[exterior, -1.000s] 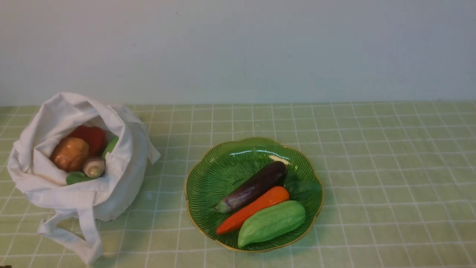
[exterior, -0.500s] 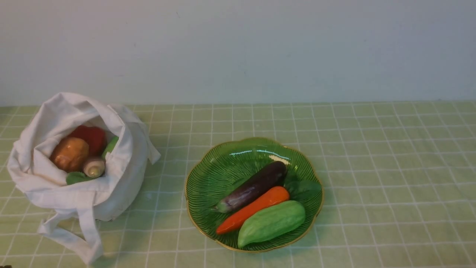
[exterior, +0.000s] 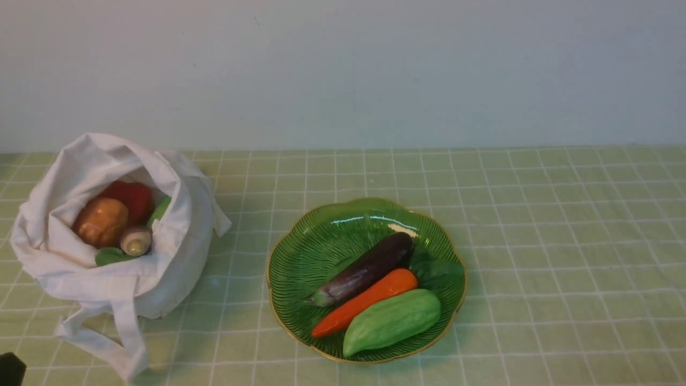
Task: Take vegetables from bag on green coffee tablecloth place on plate.
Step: 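Reach into the bag and grasp a vegetable inside it with the left gripper, then take the eggplant out of the bag and place it in the plate with the left gripper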
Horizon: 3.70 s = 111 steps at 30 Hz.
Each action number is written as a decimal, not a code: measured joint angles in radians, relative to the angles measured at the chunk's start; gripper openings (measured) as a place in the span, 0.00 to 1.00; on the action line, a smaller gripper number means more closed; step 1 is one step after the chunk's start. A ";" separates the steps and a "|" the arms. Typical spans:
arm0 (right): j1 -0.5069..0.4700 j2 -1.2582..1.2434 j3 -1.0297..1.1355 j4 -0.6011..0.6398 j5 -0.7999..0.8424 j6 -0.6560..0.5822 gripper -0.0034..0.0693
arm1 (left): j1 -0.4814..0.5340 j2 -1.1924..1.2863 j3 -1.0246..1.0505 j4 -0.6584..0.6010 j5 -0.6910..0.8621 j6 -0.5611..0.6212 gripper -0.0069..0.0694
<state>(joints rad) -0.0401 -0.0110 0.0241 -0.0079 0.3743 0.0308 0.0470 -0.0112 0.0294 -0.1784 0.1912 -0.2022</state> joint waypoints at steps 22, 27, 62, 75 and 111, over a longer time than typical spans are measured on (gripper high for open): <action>0.000 0.000 0.000 0.000 0.000 0.000 0.03 | 0.000 0.388 -0.521 0.031 -0.053 0.004 0.08; 0.000 0.000 0.000 0.000 0.000 0.000 0.03 | 0.000 0.721 -0.799 0.063 0.472 0.078 0.08; 0.000 0.000 0.000 0.000 0.000 0.000 0.03 | 0.000 1.523 -1.164 -0.173 0.802 0.280 0.74; 0.000 0.000 0.000 0.000 0.000 0.000 0.03 | 0.000 1.538 -1.167 -0.100 0.845 0.276 0.43; 0.000 0.000 0.000 0.000 0.000 0.000 0.03 | -0.050 0.958 -1.051 -0.438 1.062 0.540 0.43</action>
<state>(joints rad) -0.0401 -0.0110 0.0241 -0.0079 0.3743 0.0308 -0.0025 0.9472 -1.0214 -0.6165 1.2530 0.3376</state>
